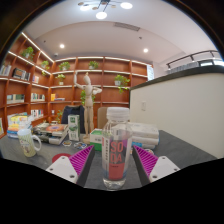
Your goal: Pour water
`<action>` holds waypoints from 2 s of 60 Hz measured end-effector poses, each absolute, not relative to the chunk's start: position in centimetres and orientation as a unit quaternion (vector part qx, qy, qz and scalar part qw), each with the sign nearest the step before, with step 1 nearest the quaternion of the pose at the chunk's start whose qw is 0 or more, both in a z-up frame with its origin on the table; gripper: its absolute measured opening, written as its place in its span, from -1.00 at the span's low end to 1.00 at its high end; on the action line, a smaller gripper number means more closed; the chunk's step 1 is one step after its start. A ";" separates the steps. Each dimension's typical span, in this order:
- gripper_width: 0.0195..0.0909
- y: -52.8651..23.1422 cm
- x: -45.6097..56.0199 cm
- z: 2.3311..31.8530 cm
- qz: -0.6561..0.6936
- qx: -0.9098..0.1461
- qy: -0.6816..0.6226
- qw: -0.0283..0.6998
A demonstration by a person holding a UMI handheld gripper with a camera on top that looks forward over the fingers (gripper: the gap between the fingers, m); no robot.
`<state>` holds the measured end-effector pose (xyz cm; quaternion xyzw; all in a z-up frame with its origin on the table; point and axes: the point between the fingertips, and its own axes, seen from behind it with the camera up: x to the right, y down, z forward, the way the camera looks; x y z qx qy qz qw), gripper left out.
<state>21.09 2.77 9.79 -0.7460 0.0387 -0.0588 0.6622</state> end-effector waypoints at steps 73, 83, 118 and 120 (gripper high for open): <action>-0.67 10.1 2.6 14.0 -0.437 -0.604 -0.430 0.509; -0.68 11.7 -1.1 16.7 -0.547 -0.477 -0.527 0.442; -0.67 12.3 -4.7 17.2 -0.644 -0.312 -0.615 0.332; -0.67 12.0 -4.6 17.4 -0.634 -0.327 -0.608 0.347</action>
